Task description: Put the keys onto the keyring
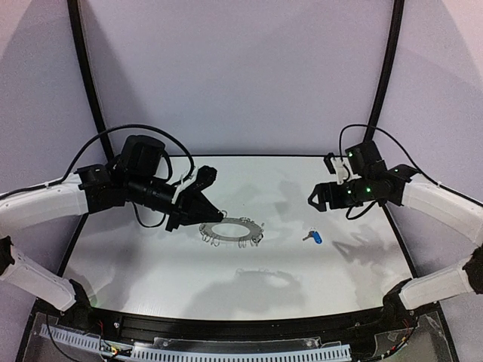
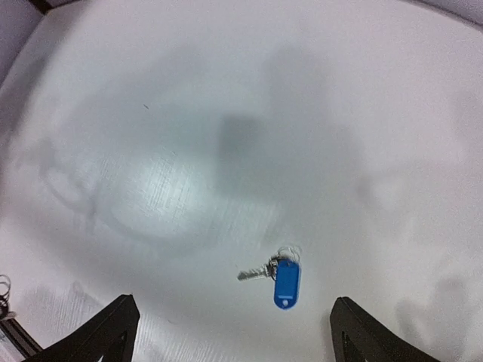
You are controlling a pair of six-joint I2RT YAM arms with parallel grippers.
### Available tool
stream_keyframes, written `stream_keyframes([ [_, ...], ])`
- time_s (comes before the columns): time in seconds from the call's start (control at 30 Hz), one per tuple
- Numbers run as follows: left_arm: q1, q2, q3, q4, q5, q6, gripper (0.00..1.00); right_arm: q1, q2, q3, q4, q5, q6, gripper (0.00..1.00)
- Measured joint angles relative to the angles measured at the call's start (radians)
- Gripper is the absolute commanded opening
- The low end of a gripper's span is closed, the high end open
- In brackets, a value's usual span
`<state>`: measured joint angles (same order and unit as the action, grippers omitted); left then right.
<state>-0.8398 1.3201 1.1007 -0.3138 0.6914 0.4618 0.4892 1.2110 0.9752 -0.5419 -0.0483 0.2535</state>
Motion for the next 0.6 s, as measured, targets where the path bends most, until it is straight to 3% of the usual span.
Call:
stream_keyframes([
  [0.27, 0.0, -0.01, -0.024, 0.026, 0.0, -0.01, 0.01, -0.09, 0.207, -0.031, -0.026, -0.069, 0.066, 0.81],
  [0.47, 0.0, -0.016, -0.045, 0.03, -0.001, -0.02, 0.01, -0.111, 0.371, 0.086, -0.055, -0.089, 0.002, 0.8],
  [0.53, 0.0, -0.019, -0.051, 0.03, -0.002, -0.021, 0.01, -0.126, 0.404, 0.121, -0.069, -0.115, -0.036, 0.7],
  [0.6, 0.0, -0.026, -0.058, 0.029, -0.002, -0.021, 0.01, -0.149, 0.461, 0.187, -0.091, -0.159, -0.104, 0.69],
])
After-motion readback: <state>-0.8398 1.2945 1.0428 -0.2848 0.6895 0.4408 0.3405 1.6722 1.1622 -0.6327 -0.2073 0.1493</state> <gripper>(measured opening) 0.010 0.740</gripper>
